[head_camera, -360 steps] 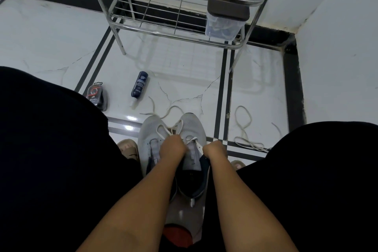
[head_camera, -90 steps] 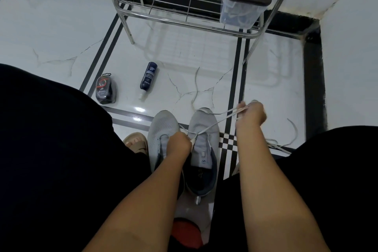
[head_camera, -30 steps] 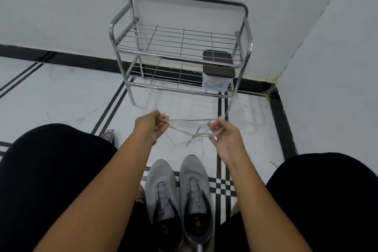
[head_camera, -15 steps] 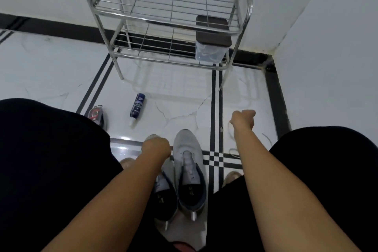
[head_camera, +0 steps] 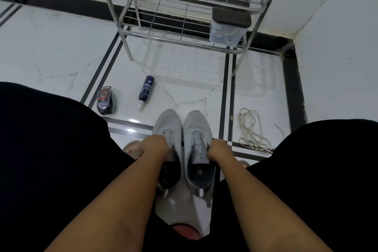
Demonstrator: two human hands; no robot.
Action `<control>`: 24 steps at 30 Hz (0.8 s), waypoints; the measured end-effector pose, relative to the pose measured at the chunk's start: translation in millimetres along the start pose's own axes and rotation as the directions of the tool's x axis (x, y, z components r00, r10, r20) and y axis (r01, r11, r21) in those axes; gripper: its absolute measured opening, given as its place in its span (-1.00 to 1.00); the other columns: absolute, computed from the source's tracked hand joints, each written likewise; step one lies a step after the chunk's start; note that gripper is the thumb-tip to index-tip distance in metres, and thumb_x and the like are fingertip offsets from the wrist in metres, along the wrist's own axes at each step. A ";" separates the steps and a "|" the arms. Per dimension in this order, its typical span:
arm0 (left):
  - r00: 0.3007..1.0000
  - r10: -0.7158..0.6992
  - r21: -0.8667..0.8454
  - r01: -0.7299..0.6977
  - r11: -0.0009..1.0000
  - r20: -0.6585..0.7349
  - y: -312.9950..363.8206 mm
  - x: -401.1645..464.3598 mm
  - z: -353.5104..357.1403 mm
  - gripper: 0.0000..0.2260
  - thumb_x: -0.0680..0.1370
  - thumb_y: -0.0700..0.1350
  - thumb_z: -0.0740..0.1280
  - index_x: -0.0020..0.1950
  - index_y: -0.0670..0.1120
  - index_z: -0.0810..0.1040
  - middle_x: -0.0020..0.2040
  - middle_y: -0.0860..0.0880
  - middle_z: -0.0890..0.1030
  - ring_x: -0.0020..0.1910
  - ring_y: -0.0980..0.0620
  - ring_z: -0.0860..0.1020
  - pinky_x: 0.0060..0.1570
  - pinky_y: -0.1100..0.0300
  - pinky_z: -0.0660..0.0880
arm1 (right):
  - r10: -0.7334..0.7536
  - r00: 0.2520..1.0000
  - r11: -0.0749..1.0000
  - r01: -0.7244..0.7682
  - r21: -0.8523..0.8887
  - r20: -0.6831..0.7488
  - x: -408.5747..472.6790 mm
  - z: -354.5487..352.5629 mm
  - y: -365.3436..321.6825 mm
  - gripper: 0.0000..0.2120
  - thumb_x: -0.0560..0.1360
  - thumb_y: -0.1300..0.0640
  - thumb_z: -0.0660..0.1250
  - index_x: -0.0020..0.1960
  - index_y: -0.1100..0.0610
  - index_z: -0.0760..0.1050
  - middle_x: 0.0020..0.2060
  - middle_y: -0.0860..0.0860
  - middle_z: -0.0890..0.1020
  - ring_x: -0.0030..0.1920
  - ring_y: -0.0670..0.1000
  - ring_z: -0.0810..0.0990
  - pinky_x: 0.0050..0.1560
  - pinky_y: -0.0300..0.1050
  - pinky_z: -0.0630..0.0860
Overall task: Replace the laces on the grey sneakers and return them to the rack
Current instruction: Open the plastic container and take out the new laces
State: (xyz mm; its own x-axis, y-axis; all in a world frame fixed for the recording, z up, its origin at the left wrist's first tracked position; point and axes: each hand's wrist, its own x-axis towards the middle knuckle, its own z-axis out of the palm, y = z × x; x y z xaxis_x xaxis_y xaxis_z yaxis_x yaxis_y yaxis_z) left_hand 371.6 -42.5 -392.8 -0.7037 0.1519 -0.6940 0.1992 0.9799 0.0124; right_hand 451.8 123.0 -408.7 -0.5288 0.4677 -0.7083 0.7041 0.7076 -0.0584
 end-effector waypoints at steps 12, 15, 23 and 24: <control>0.965 -0.193 -0.296 0.134 0.946 -0.179 5.0 29.6 -14.0 -0.81 0.57 -0.27 0.20 0.13 -0.20 0.53 0.12 -0.16 0.58 0.12 -0.14 0.56 0.01 0.09 0.49 | 0.109 0.967 0.925 -0.014 0.379 -0.231 27.7 -13.0 -13.3 -0.89 0.49 0.25 0.23 -0.03 0.19 0.51 -0.03 0.18 0.62 -0.13 0.15 0.54 -0.23 -0.14 0.40; 0.946 -0.252 -0.366 0.164 0.916 -0.206 -0.2 39.1 -22.4 -0.81 0.57 -0.26 0.20 0.12 -0.19 0.53 0.11 -0.16 0.58 0.10 -0.15 0.56 -0.04 0.09 0.48 | 0.080 0.952 0.911 0.051 0.410 -0.297 32.3 -18.6 -26.0 -0.83 0.52 0.24 0.20 0.02 0.20 0.54 -0.01 0.18 0.63 -0.17 0.11 0.50 -0.23 -0.17 0.37; 0.857 -0.223 -0.601 -0.120 0.790 -0.465 13.2 59.5 -25.2 -0.70 0.62 -0.04 0.17 0.26 -0.18 0.41 0.20 -0.19 0.52 0.18 -0.19 0.48 0.07 -0.02 0.41 | 0.090 0.796 0.773 0.323 0.546 -0.598 37.4 -83.5 -61.1 -0.78 0.59 0.11 0.20 -0.04 0.22 0.56 -0.16 0.11 0.62 -0.11 0.15 0.58 -0.23 -0.12 0.39; 0.833 -0.131 -0.514 -0.200 0.834 -0.537 19.9 60.8 -25.0 -0.63 0.61 0.01 0.18 0.35 -0.16 0.38 0.29 -0.19 0.48 0.26 -0.18 0.43 0.18 -0.04 0.39 | 0.100 0.719 0.757 0.394 0.522 -0.687 39.9 -108.6 -66.8 -0.78 0.59 0.16 0.18 -0.01 0.22 0.58 -0.12 0.11 0.64 -0.09 0.13 0.58 -0.19 -0.14 0.42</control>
State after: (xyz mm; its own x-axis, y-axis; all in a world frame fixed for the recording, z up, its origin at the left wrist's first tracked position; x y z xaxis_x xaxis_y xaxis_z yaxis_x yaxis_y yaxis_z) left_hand 315.7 -10.6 -416.8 -0.9788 0.0675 -0.1932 -0.0436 0.8536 0.5192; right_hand 332.2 151.9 -356.7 -0.6357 0.7713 -0.0318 0.5721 0.4431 -0.6902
